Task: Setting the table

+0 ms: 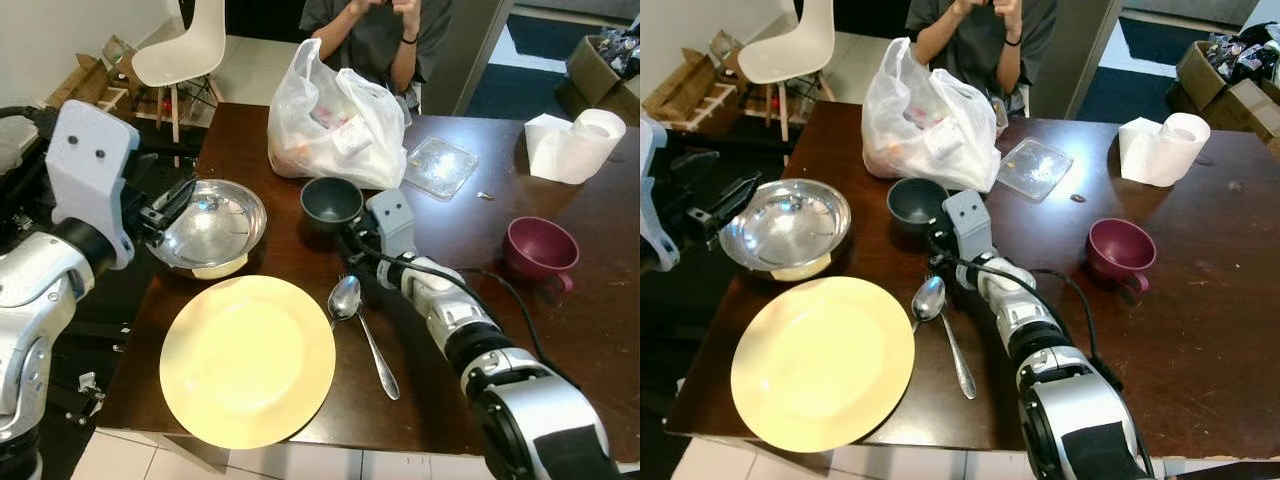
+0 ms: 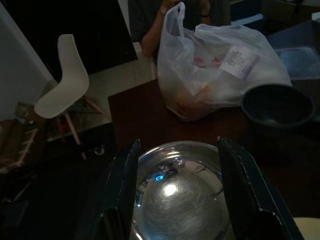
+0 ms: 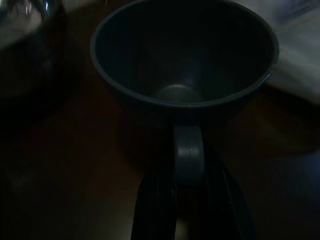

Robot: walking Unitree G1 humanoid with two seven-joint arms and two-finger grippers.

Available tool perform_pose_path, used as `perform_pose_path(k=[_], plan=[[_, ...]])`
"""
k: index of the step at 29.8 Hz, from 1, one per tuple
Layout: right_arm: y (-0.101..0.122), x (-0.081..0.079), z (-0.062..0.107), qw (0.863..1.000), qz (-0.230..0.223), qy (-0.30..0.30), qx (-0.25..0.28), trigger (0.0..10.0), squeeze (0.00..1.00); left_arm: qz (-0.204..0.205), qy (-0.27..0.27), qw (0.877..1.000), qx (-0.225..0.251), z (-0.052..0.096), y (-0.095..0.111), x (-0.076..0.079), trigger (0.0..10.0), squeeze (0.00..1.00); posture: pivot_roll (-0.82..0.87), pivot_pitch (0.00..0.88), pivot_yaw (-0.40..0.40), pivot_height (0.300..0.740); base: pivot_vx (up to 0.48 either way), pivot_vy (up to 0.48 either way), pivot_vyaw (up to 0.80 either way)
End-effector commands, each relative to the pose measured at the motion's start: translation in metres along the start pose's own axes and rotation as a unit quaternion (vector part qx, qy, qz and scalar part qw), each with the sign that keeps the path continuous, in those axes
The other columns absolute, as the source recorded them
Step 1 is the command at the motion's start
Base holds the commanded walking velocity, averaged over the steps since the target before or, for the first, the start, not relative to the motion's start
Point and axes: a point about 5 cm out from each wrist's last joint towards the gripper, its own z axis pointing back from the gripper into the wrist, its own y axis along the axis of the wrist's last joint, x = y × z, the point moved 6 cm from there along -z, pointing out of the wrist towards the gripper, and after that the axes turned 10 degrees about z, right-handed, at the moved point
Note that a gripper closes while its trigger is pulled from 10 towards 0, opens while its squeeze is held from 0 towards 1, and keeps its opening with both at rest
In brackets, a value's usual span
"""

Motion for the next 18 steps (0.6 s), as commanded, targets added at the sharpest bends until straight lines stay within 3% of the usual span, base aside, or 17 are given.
perform_pose_path(k=[1, 6, 7, 8, 12, 13, 14, 18], plan=[[0.017, 0.008, -0.001, 0.999, 0.0, -0.009, 0.034, 0.0, 0.0, 0.003, -0.002, 1.0, -0.002, -0.001, -0.003, 0.001, 10.0, 0.0, 0.25, 0.135, 0.052, 0.74, 0.0, 0.0, 0.0], [0.056, 0.015, 0.006, 0.991, -0.012, -0.02, 0.13, 0.0, 0.0, 0.019, -0.002, 1.0, 0.003, -0.007, -0.008, 0.007, 10.0, 0.0, 0.21, 0.102, 0.054, 0.74, 0.0, 0.0, 0.0], [0.056, 0.015, 0.006, 0.991, -0.012, -0.02, 0.13, 0.0, 0.0, 0.019, -0.002, 1.0, 0.003, -0.007, -0.008, 0.007, 10.0, 0.0, 0.21, 0.102, 0.054, 0.74, 0.0, 0.0, 0.0], [0.073, 0.016, 0.015, 0.984, -0.018, -0.029, 0.172, 0.0, 0.0, 0.03, -0.001, 1.0, 0.005, -0.01, -0.013, 0.013, 10.0, 0.0, 0.19, 0.079, 0.049, 0.74, 0.0, 0.0, 0.0], [0.084, 0.015, 0.026, 0.979, -0.024, -0.036, 0.199, 0.0, 0.0, 0.04, 0.002, 0.999, 0.004, -0.011, -0.019, 0.017, 10.0, 0.0, 0.17, 0.056, 0.045, 0.74, 0.0, 0.0, 0.0], [0.089, 0.013, 0.034, 0.976, -0.032, -0.038, 0.213, 8.2, 0.0, 0.041, 0.008, 0.999, -0.001, -0.011, -0.025, 0.019, 10.0, 0.0, 0.17, 0.047, 0.046, 0.74, 0.0, 0.0, 0.0], [0.092, 0.01, 0.044, 0.973, -0.04, -0.04, 0.224, 10.0, 0.0, 0.042, 0.014, 0.999, -0.006, -0.01, -0.031, 0.021, 10.0, 0.0, 0.16, 0.037, 0.043, 0.74, 0.0, 0.0, 0.0], [0.083, -0.001, 0.068, 0.971, -0.07, -0.061, 0.221, 10.0, 0.0, 0.053, 0.029, 0.998, -0.024, -0.005, -0.05, 0.027, 10.0, 0.0, 0.12, 0.015, 0.036, 0.74, 0.0, 0.0, 0.0]])
